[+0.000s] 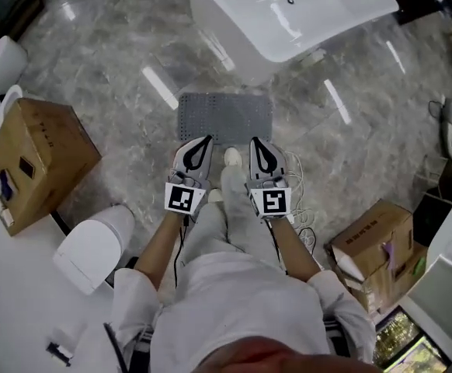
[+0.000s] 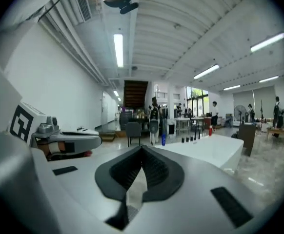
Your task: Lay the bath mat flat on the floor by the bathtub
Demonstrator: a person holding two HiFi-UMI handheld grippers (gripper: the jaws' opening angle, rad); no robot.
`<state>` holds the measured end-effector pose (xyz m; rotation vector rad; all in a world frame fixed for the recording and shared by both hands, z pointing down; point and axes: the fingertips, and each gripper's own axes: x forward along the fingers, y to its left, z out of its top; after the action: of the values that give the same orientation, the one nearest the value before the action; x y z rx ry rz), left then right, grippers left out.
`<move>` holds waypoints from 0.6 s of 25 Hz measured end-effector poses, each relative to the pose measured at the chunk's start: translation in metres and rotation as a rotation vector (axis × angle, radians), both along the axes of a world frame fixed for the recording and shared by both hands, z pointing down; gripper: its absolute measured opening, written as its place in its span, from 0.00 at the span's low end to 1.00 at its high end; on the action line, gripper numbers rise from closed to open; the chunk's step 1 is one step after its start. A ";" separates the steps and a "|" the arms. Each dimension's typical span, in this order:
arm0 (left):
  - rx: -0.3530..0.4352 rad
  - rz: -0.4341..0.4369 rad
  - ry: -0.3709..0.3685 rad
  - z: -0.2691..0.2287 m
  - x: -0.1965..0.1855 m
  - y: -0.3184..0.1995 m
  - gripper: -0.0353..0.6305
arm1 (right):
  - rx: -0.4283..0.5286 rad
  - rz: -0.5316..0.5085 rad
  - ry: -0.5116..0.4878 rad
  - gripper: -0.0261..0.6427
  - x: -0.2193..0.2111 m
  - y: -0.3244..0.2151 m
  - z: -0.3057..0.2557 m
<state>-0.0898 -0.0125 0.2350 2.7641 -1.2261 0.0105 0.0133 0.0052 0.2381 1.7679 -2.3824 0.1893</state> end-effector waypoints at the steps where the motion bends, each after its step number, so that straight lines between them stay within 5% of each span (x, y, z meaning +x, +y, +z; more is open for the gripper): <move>1: 0.037 -0.001 0.028 -0.034 -0.002 0.007 0.05 | 0.055 -0.001 0.002 0.04 -0.004 0.006 -0.037; 8: 0.247 -0.021 0.061 -0.197 -0.010 0.066 0.05 | 0.348 0.011 0.048 0.04 -0.018 0.067 -0.229; 15: 0.213 -0.111 0.024 -0.236 -0.025 0.129 0.05 | 0.256 0.019 0.018 0.04 -0.004 0.120 -0.240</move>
<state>-0.1144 0.1163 -0.0013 2.8565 -1.4509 -0.1729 0.0094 0.1249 -0.0016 1.8886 -2.4703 -0.1353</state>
